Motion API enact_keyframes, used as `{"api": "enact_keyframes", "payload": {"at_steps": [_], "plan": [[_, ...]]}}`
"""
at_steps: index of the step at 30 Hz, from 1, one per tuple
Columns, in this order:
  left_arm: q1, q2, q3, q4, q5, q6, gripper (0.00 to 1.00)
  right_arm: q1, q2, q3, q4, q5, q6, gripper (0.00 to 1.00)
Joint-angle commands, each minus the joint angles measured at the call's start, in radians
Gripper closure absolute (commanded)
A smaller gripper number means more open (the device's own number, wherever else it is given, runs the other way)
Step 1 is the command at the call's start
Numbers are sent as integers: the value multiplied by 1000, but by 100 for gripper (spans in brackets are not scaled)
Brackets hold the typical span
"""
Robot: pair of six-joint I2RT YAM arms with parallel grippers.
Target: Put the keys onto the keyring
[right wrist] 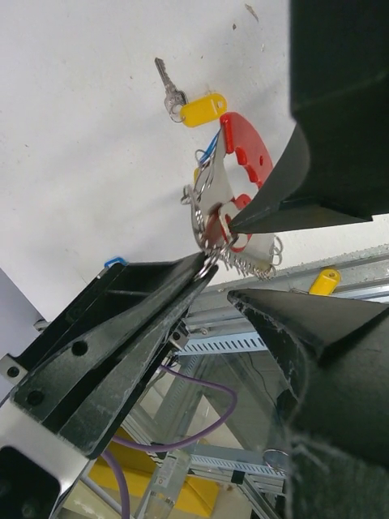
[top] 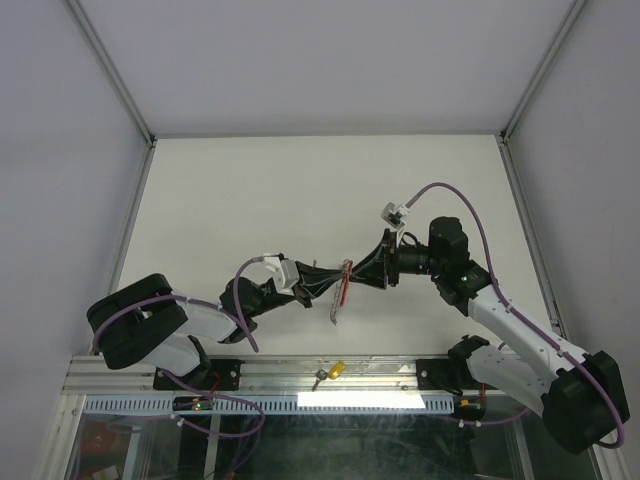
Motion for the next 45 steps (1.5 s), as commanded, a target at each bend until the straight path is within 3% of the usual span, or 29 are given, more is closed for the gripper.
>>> {"api": "enact_keyframes", "payload": {"at_steps": [1,10,17,32,45], "plan": [[9,-61,6,278,29,-37,100,-4,1,3,43,-5,-23,63],[9,-73,5,278,40,-43,100,-4,0,0,39,4,-41,59],[9,-71,11,279,47,-48,100,-4,18,-7,136,-52,4,69],[9,-55,19,279,49,-44,100,-5,9,-1,126,-72,11,100],[9,-54,16,279,46,-39,100,-5,-28,28,-22,-56,-4,100]]}}
